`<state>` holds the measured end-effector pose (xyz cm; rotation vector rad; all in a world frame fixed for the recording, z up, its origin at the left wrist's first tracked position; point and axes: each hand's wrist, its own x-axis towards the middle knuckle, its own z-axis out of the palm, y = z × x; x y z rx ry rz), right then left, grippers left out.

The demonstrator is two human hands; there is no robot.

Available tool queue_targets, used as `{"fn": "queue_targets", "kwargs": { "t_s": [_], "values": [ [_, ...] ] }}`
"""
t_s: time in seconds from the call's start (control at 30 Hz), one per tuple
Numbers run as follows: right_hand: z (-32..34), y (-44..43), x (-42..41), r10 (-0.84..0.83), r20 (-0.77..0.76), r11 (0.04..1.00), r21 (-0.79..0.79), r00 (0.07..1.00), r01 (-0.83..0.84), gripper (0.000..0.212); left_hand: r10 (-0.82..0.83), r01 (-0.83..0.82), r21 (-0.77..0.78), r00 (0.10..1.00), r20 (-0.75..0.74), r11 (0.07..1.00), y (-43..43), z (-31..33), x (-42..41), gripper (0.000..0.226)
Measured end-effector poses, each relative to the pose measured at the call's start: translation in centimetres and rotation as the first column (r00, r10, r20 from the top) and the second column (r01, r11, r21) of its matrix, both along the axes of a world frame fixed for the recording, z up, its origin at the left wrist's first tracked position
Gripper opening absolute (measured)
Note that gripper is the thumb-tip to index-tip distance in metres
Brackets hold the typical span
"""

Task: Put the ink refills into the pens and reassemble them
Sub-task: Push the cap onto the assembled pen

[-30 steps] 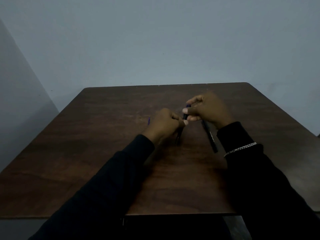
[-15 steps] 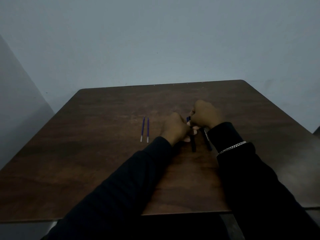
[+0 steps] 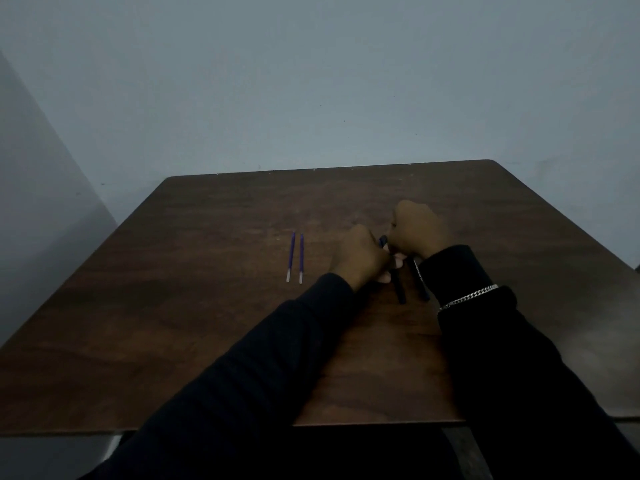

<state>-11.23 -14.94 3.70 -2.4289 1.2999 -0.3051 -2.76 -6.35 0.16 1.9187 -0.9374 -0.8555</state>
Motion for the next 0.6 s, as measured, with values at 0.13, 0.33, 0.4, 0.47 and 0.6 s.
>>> {"fn": "queue_targets", "kwargs": {
  "t_s": [0.13,0.33,0.4,0.47,0.6],
  "values": [
    [0.2,0.2,0.0,-0.022,0.021,1.0,-0.02,1.0,0.023,0.029,-0.025,0.024,-0.016,0.999,-0.027,1.0,0.4,0.1,0.1,0.018],
    [0.8,0.7,0.2,-0.031,0.129,0.999,-0.034,0.991,0.035,0.032,0.034,-0.035,-0.008,0.999,-0.017,0.999,2.2,1.3,1.3,0.013],
    [1.2,1.4,0.4,0.003,0.198,1.0,-0.027,0.98,0.002,0.029,0.08,-0.079,-0.014,0.984,0.156,0.997,3.6,2.1,3.1,0.016],
    [1.5,2.7,1.0,0.055,0.288,0.998,0.005,0.956,-0.059,0.026,0.152,-0.148,-0.036,0.941,0.304,0.988,5.2,3.3,5.4,0.021],
    [1.2,5.9,3.5,0.148,0.323,0.971,0.133,0.935,-0.2,0.021,0.248,-0.266,-0.003,0.895,0.37,0.964,7.7,5.2,9.6,0.018]
  ]
}}
